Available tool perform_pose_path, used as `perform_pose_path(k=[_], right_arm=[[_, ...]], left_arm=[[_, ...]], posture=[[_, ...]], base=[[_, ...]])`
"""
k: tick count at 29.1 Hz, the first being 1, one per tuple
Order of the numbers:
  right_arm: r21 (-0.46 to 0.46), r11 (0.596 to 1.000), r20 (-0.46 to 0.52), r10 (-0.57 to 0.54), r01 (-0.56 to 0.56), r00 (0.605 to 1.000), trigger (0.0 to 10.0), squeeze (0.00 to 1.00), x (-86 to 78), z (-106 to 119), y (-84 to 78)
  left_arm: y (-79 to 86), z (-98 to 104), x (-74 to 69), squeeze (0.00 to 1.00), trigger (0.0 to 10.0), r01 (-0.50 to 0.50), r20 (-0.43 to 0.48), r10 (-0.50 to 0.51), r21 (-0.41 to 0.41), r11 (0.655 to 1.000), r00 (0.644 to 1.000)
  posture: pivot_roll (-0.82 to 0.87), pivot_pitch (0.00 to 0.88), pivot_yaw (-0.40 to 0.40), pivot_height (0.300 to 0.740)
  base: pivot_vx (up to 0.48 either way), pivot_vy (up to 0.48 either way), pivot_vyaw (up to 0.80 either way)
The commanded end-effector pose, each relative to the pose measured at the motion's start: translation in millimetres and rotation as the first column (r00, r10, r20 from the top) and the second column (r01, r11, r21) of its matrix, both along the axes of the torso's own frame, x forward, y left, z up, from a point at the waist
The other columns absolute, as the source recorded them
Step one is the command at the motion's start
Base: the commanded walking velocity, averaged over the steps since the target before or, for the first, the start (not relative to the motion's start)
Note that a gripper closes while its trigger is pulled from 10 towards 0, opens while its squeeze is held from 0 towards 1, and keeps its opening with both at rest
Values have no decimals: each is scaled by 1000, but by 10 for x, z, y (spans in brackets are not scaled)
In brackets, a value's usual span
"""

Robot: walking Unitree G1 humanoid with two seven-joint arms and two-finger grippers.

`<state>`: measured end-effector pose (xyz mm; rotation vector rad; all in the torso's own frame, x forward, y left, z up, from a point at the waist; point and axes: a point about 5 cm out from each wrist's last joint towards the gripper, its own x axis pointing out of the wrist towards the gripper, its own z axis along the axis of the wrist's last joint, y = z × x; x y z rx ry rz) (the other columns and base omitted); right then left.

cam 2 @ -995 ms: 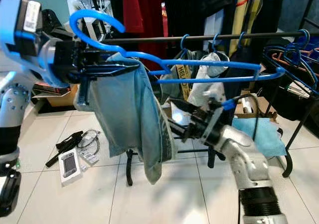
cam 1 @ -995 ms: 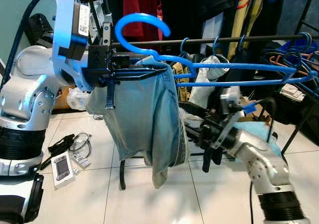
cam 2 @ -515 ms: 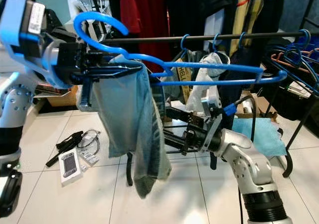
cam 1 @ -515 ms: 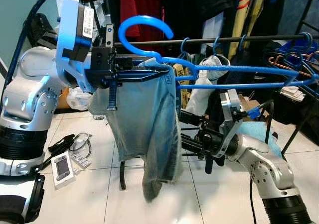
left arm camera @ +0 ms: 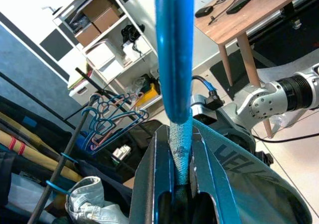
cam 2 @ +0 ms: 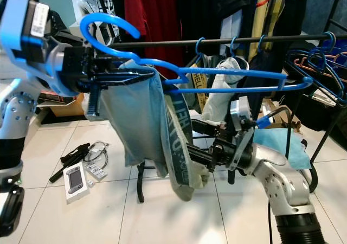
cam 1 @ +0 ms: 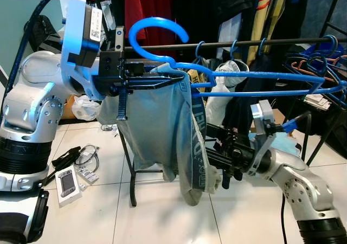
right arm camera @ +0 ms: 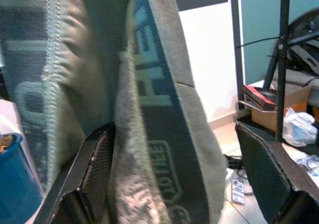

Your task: Hang hanger

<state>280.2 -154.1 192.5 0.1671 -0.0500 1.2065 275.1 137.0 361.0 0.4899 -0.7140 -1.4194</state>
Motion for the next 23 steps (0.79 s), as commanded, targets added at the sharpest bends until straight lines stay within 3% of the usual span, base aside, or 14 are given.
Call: perform_pose_path(k=[1,2,5,9,22,23], right_arm=[[-99,992,-24,-84,81,996,10000,0,122,-131,80],[-99,992,-24,-84,81,996,10000,0,122,-131,80],[-229,957,-61,-197,178,979,10000,0,256,-325,122],[-302,927,-80,-256,222,963,10000,0,315,-454,134],[-363,899,-113,-304,246,946,10000,0,352,-579,126],[-409,847,-147,-428,339,892,10000,0,413,-651,-57]], left_arm=[[-24,45,-33,0,941,19,22,-19,-9,1000,1000],[-24,45,-33,0,941,19,22,-19,-9,1000,1000],[-26,67,-40,0,980,17,32,-17,-18,1000,999],[-29,100,-45,0,980,13,40,-12,-29,1000,999],[-17,147,-41,0,980,-2,52,4,-46,999,999],[30,145,-5,0,1137,-41,58,43,-44,998,997]], posture=[[-61,0,73,740],[-61,0,73,740],[-56,0,68,740],[-54,0,66,740],[-51,0,65,740],[-57,0,65,740]], base=[[0,0,0],[0,0,0],[0,0,0],[0,0,0],[0,0,0],[0,0,0]])
